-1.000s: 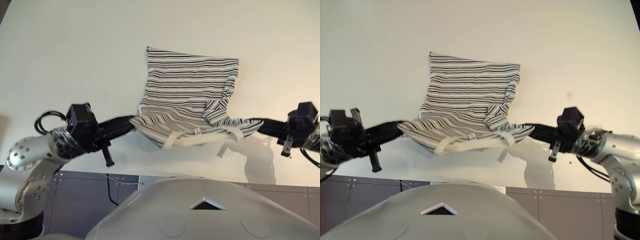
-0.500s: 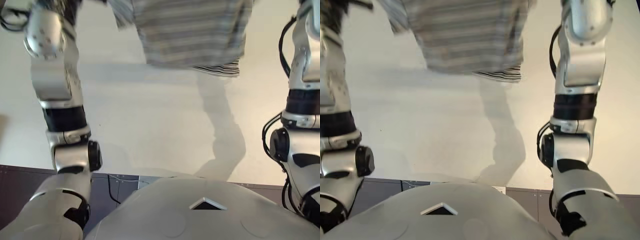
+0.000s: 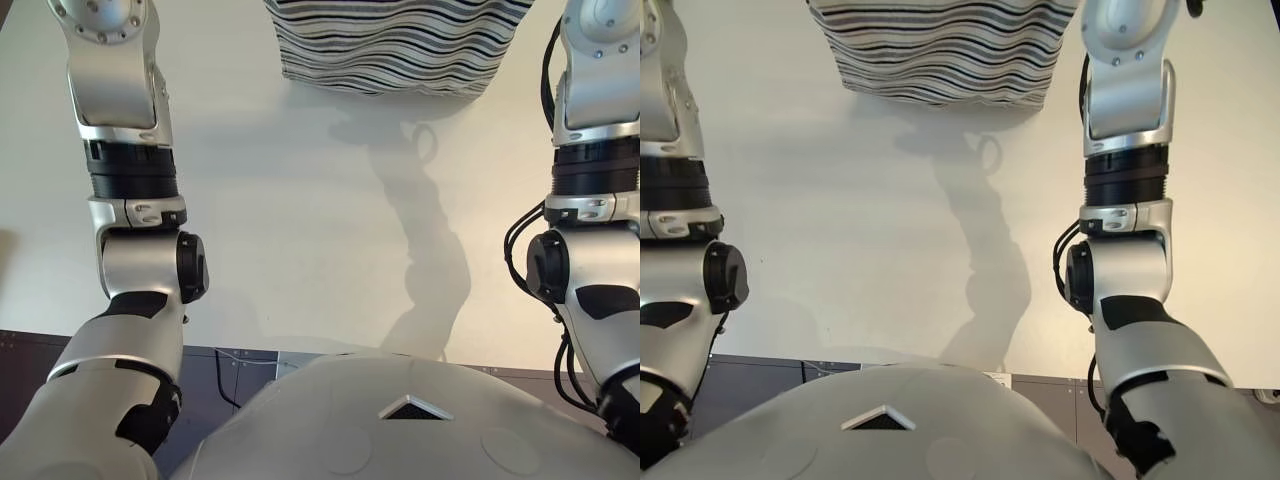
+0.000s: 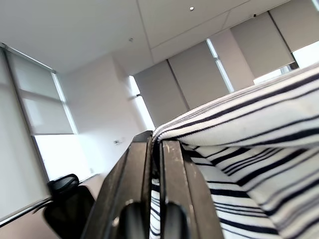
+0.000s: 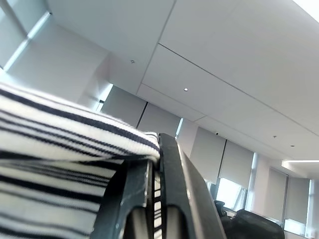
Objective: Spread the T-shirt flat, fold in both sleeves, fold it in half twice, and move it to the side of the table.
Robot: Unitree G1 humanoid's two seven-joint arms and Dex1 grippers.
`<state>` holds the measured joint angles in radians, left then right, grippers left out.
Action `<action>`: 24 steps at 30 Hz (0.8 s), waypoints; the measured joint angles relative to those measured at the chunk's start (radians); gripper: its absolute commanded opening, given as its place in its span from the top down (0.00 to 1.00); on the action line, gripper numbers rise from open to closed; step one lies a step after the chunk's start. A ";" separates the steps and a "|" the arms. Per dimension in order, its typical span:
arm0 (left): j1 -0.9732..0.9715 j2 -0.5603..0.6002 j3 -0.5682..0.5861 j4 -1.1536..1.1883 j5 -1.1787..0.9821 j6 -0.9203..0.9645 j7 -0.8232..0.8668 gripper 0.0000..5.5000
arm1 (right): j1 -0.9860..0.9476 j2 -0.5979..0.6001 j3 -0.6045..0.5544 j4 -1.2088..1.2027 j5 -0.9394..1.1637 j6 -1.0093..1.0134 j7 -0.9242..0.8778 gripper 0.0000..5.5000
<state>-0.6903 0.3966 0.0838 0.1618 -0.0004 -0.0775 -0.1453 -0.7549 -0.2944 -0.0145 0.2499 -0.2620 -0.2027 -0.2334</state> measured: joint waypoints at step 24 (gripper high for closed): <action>1.409 0.314 -0.127 -0.519 0.104 -0.138 -0.466 0.80 | 1.350 -0.661 0.006 -0.642 0.428 0.170 1.179 0.76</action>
<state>0.7188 0.7102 -0.0428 -0.3572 0.1032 -0.2152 -0.6115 0.5950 -0.9557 -0.0082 -0.3920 0.1661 -0.0329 0.9458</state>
